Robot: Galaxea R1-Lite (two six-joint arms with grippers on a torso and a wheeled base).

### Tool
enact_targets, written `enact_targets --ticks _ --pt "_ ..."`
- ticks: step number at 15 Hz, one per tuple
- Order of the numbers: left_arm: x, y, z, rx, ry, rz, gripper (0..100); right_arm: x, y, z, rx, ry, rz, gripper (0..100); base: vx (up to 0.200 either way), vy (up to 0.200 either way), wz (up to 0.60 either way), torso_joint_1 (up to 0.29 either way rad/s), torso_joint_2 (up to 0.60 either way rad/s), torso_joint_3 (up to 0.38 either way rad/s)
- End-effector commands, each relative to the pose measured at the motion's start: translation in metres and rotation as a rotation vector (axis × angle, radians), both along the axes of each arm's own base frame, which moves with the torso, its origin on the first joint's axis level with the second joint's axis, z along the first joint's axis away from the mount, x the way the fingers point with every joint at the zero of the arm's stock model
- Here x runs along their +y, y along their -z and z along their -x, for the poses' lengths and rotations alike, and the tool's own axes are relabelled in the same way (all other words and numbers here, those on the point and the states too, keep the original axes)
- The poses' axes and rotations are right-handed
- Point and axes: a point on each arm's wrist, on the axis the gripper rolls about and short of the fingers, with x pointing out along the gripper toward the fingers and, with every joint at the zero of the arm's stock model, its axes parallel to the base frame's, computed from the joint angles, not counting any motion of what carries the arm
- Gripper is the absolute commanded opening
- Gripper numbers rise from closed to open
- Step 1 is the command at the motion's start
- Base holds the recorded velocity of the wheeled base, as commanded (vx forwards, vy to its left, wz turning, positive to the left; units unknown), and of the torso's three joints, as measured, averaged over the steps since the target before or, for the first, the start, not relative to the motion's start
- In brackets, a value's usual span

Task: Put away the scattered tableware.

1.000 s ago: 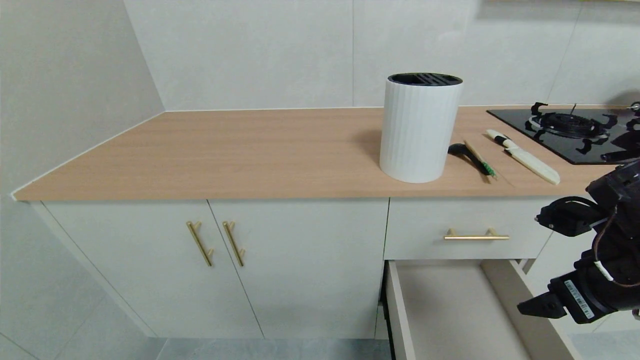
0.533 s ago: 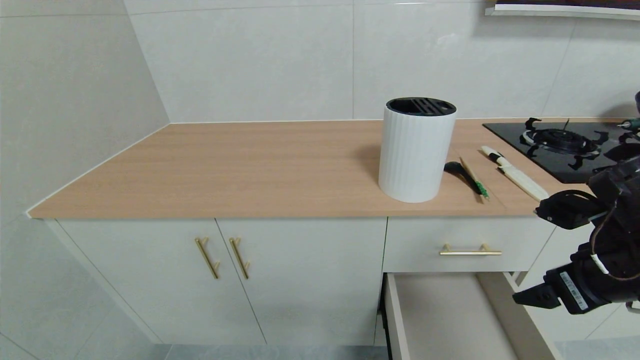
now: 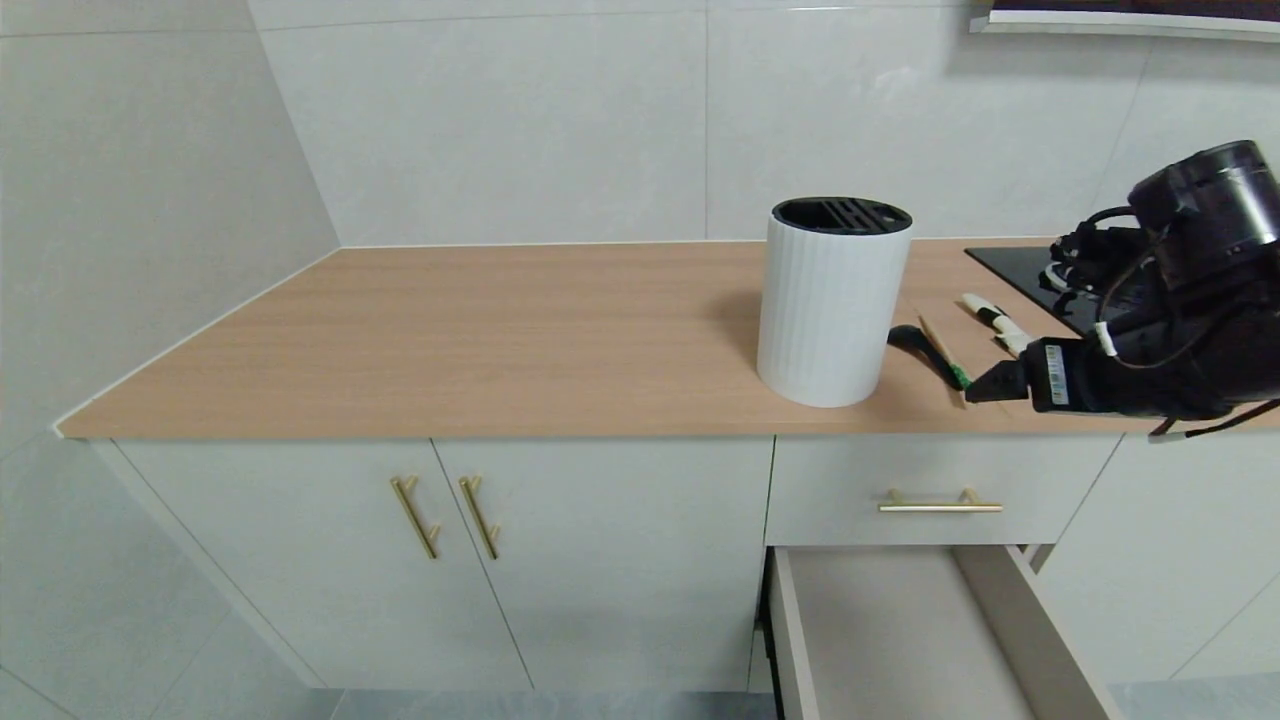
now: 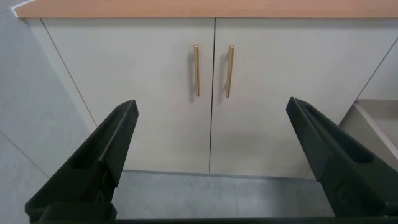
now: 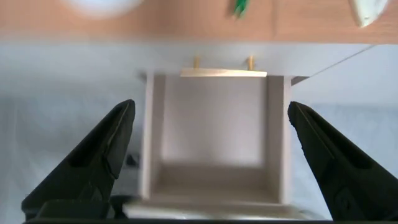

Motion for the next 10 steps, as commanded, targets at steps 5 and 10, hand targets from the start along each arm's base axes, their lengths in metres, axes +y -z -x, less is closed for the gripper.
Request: enact_targets --ticks 5,10 --pt "0.0 0.0 0.0 0.0 -0.001 0.001 100 0.003 0.035 -0.065 0.036 0.156 -0.045 100 0.0 0.0 0.0 0.0 0.0 0.0" --pt "0.0 0.0 0.0 0.0 -0.002 0.001 100 -0.007 0.053 -0.089 0.002 0.195 -0.056 100 0.0 0.0 0.0 0.0 0.0 0.0"
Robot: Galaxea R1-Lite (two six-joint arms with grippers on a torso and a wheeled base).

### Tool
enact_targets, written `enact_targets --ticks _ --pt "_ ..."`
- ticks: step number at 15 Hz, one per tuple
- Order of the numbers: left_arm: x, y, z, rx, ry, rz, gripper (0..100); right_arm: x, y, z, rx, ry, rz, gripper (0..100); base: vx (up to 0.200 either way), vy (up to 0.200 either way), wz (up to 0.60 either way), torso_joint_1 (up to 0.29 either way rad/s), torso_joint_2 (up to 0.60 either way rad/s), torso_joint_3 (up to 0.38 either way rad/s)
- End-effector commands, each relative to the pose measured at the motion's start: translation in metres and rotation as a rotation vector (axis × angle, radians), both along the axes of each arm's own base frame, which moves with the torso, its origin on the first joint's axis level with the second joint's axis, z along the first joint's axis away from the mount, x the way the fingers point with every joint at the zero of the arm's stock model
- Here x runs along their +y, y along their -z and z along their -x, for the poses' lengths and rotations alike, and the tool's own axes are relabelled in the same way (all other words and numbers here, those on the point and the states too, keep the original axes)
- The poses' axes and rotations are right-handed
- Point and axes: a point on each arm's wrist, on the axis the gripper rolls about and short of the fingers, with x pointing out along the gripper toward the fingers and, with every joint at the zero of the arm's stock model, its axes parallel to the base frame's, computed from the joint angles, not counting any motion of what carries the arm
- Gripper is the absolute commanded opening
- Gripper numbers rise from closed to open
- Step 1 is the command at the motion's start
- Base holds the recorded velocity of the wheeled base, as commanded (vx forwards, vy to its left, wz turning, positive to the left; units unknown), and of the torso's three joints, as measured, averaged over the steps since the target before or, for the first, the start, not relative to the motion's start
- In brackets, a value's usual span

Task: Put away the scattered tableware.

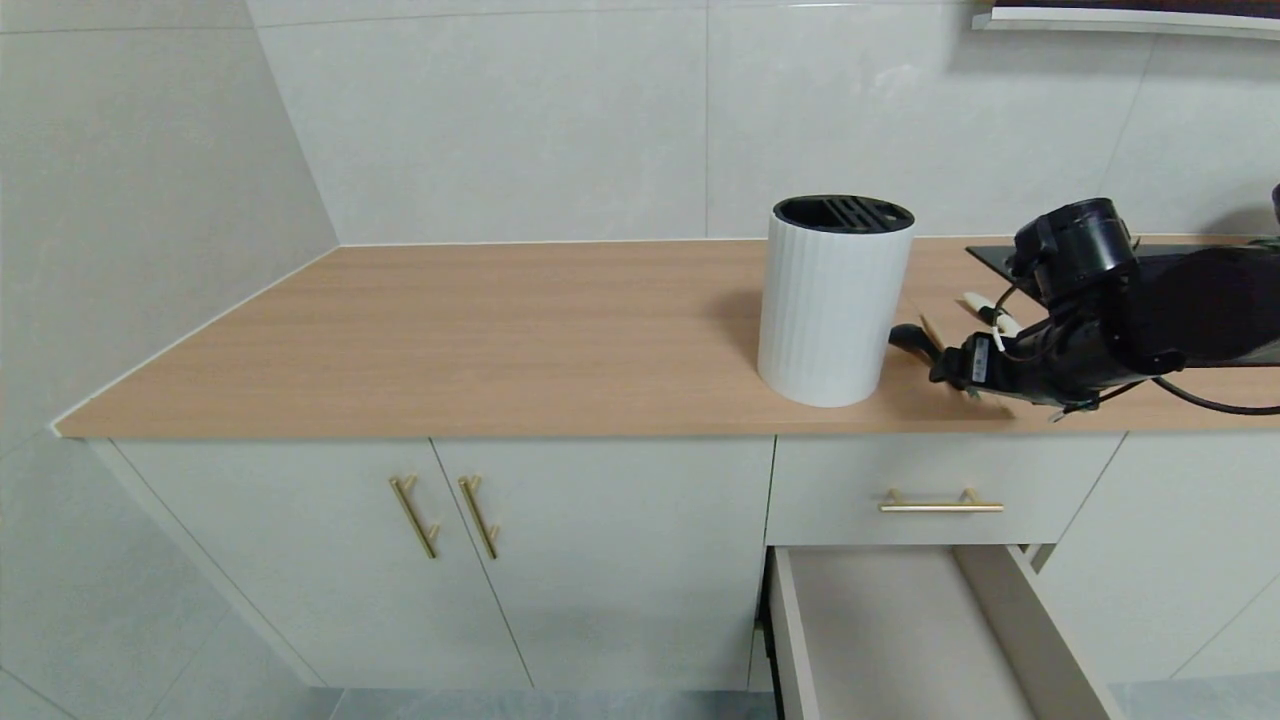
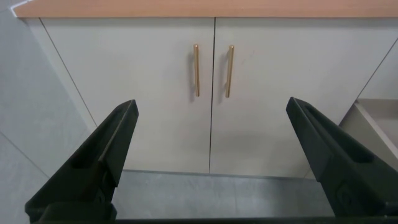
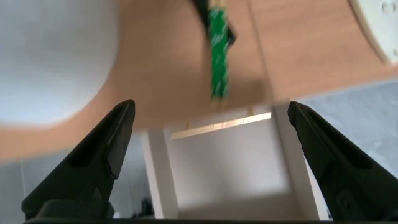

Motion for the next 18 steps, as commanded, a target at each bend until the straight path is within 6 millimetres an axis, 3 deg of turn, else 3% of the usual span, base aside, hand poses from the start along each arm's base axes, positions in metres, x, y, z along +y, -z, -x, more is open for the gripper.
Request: enact_targets --ticks 1,9,10,18 --pt "0.0 0.0 0.0 0.0 0.0 0.001 100 -0.004 0.014 -0.012 0.018 0.017 0.003 100 0.0 0.0 0.0 0.0 0.0 0.0" --pt "0.0 0.0 0.0 0.001 -0.001 0.001 100 -0.003 0.026 -0.024 0.001 0.021 -0.002 100 0.0 0.0 0.0 0.0 0.0 0.0" --pt "0.0 0.0 0.0 0.0 0.002 0.001 100 -0.004 0.028 -0.025 0.0 0.023 -0.002 0 0.0 0.0 0.0 0.0 0.0 0.0" --pt "0.0 0.0 0.0 0.0 -0.001 0.001 100 -0.004 0.02 -0.021 -0.02 0.024 -0.005 0 0.0 0.0 0.0 0.0 0.0 0.0"
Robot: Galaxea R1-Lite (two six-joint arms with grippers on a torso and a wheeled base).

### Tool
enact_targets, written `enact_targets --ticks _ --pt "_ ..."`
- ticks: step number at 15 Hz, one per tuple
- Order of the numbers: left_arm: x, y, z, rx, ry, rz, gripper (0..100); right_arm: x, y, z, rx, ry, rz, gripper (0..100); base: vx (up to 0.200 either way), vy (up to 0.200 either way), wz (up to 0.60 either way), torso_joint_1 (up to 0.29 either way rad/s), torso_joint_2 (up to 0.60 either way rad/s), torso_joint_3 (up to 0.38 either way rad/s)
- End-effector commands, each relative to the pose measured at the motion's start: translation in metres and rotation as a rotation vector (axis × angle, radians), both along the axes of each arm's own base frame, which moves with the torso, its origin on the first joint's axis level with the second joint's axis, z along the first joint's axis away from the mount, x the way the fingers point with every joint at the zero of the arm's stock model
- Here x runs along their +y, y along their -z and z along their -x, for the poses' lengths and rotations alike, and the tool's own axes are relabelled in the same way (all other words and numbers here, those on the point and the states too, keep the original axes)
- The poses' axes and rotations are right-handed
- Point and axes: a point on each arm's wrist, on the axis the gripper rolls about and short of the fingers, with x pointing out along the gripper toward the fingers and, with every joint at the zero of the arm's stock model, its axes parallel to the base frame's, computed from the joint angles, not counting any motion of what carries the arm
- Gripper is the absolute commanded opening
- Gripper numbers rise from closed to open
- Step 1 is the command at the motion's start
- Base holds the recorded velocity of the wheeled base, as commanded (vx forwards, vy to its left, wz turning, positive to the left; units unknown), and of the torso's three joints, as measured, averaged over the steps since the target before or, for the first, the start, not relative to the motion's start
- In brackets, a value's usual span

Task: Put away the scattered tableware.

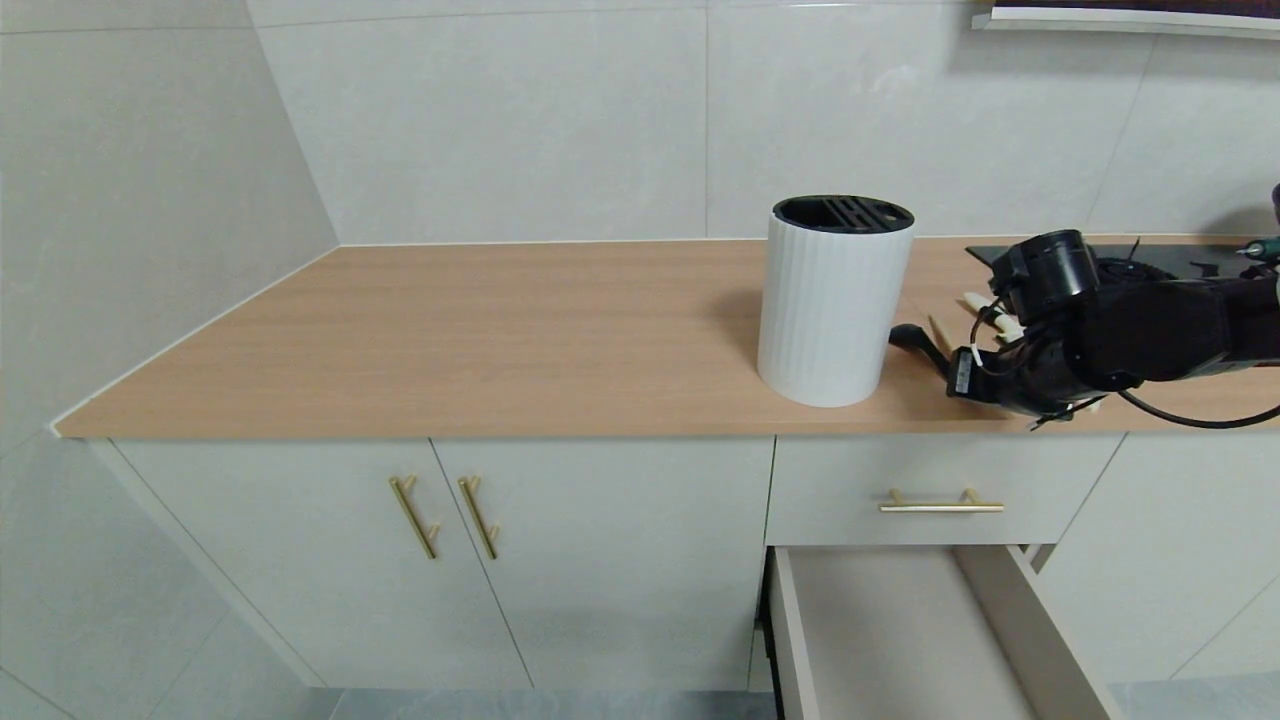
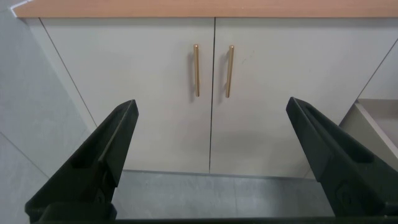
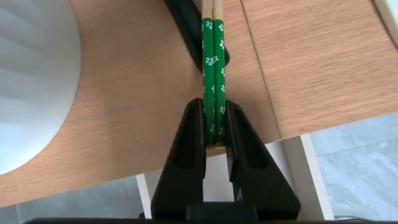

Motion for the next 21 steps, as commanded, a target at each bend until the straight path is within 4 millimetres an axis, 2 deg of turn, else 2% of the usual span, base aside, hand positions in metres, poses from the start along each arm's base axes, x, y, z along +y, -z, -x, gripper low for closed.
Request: enact_targets --ticks 1,4,6,8,9,10,11,12,15,17,20,21 --pt "0.0 0.0 0.0 0.0 -0.001 -0.001 100 -0.001 -0.009 0.005 -0.021 0.001 -0.003 0 0.0 0.0 0.0 0.0 0.0 0.0" --pt "0.0 0.0 0.0 0.0 -0.001 0.001 100 -0.006 -0.037 0.03 -0.086 0.0 -0.017 0 0.0 0.0 0.0 0.0 0.0 0.0" --pt "0.0 0.0 0.0 0.0 -0.001 0.001 100 -0.012 -0.059 0.061 -0.129 -0.013 -0.025 0 0.0 0.0 0.0 0.0 0.0 0.0" --pt "0.0 0.0 0.0 0.0 0.0 0.001 100 -0.019 -0.074 0.105 -0.163 -0.05 -0.046 0 0.0 0.0 0.0 0.0 0.0 0.0" --pt "0.0 0.0 0.0 0.0 0.0 -0.001 100 -0.019 -0.075 0.107 -0.167 -0.052 -0.047 0 0.0 0.0 0.0 0.0 0.0 0.0" --pt "0.0 0.0 0.0 0.0 0.0 0.001 100 -0.026 -0.085 0.152 -0.174 -0.137 -0.107 0 0.0 0.0 0.0 0.0 0.0 0.0" --pt "0.0 0.0 0.0 0.0 -0.001 0.001 100 -0.028 -0.087 0.166 -0.175 -0.17 -0.128 0 0.0 0.0 0.0 0.0 0.0 0.0" --pt "0.0 0.0 0.0 0.0 0.0 0.001 100 -0.033 -0.091 0.198 -0.189 -0.249 -0.167 0 0.0 0.0 0.0 0.0 0.0 0.0" --pt "0.0 0.0 0.0 0.0 -0.001 0.001 100 -0.042 -0.094 0.253 -0.165 -0.316 -0.184 0 0.0 0.0 0.0 0.0 0.0 0.0" --pt "0.0 0.0 0.0 0.002 0.0 0.001 100 -0.044 -0.092 0.269 -0.06 -0.349 -0.209 0 0.0 0.0 0.0 0.0 0.0 0.0" --pt "0.0 0.0 0.0 0.0 0.0 -0.001 100 -0.042 -0.095 0.269 0.124 -0.376 -0.236 0 0.0 0.0 0.0 0.0 0.0 0.0" --pt "0.0 0.0 0.0 0.0 -0.001 0.001 100 -0.038 -0.089 0.266 0.234 -0.418 -0.221 0 0.0 0.0 0.0 0.0 0.0 0.0"
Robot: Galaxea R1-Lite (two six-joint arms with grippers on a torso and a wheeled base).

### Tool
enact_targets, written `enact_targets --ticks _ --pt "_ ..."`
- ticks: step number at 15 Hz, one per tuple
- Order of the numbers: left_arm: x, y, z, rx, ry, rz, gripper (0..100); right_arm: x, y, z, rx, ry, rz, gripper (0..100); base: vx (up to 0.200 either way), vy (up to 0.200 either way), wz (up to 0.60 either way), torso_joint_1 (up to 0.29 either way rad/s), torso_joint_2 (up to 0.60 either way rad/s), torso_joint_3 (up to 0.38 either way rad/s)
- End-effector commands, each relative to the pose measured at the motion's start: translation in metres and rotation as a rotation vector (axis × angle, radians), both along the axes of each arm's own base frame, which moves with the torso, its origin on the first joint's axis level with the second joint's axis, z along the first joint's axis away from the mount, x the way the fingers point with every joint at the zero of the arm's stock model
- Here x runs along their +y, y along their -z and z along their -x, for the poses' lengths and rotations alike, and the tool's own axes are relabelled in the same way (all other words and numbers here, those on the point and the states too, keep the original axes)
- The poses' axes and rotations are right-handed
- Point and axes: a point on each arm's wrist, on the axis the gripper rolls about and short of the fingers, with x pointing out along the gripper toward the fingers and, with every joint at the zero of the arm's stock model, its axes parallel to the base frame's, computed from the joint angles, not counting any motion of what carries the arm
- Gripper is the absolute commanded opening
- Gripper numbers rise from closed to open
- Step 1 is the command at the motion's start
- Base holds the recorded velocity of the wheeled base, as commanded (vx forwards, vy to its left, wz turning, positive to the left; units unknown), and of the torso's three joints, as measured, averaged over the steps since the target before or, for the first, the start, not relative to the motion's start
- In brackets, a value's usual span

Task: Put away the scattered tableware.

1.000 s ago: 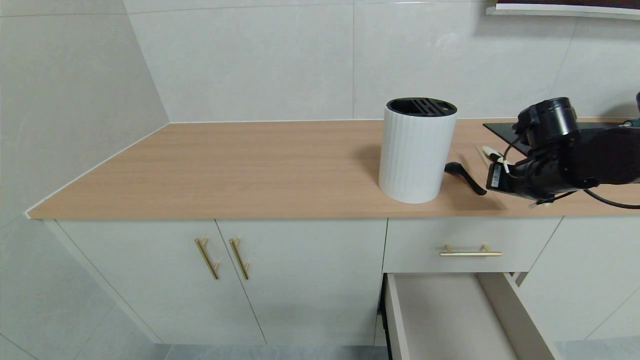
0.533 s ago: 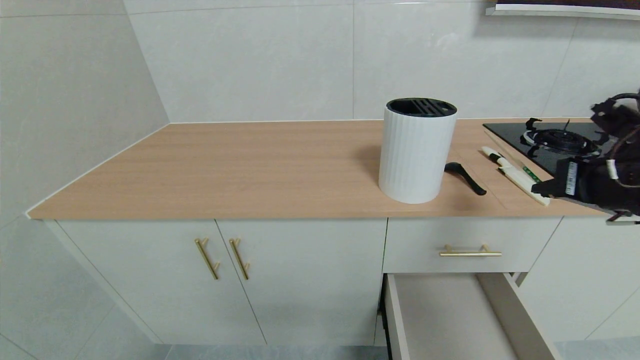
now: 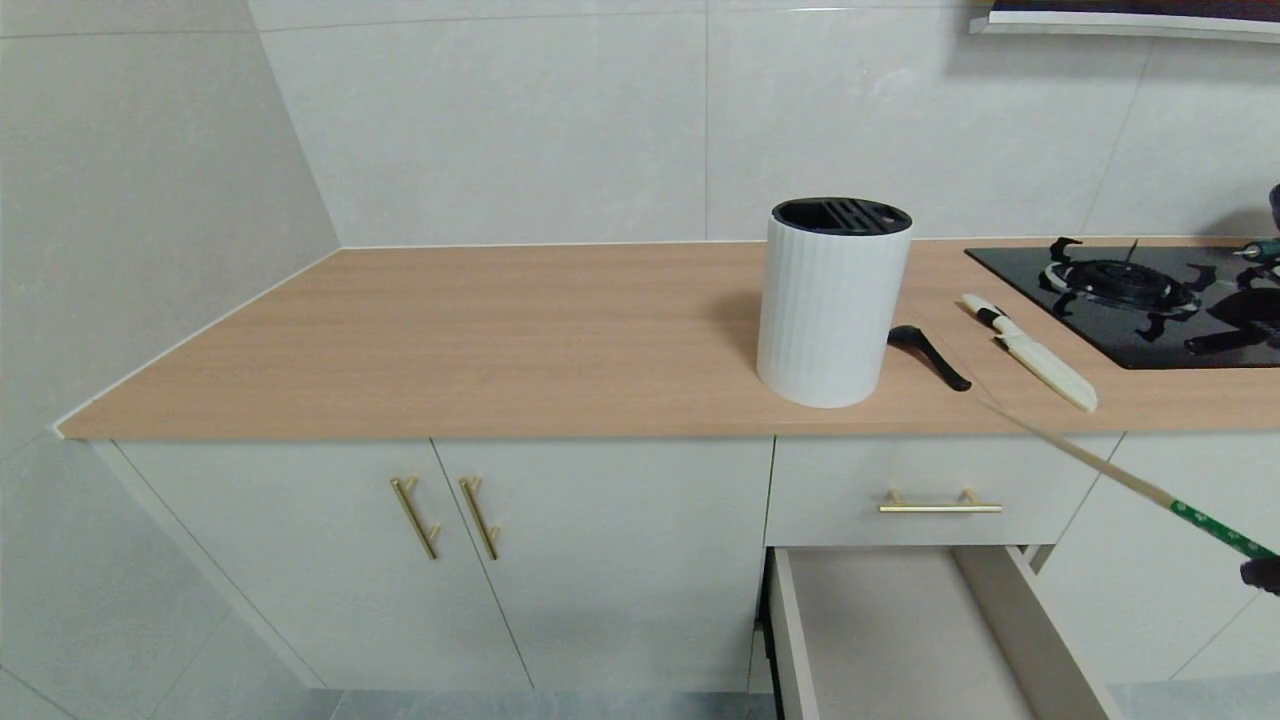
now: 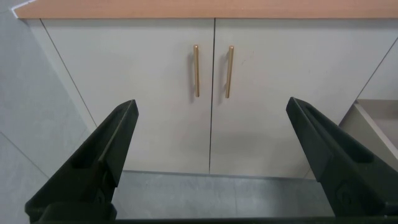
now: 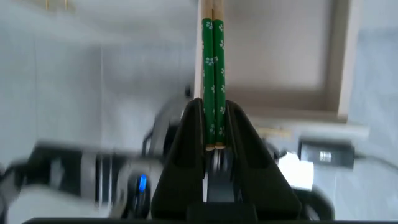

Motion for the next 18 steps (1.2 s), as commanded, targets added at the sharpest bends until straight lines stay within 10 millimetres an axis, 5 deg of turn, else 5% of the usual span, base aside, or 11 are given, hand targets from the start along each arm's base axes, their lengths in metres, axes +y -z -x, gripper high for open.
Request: enact_targets --ticks 1,9,18 --pt "0.0 0.0 0.0 0.0 0.001 0.001 100 0.005 0.003 -0.011 0.07 -0.056 0.022 0 0.0 0.0 0.0 0.0 0.0 0.0" --pt "0.0 0.0 0.0 0.0 -0.001 -0.001 100 0.03 0.071 -0.077 0.505 -0.124 0.074 0 0.0 0.0 0.0 0.0 0.0 0.0" --pt "0.0 0.0 0.0 0.0 -0.001 -0.001 100 0.035 0.095 -0.095 0.437 -0.118 0.062 0 0.0 0.0 0.0 -0.009 0.03 0.015"
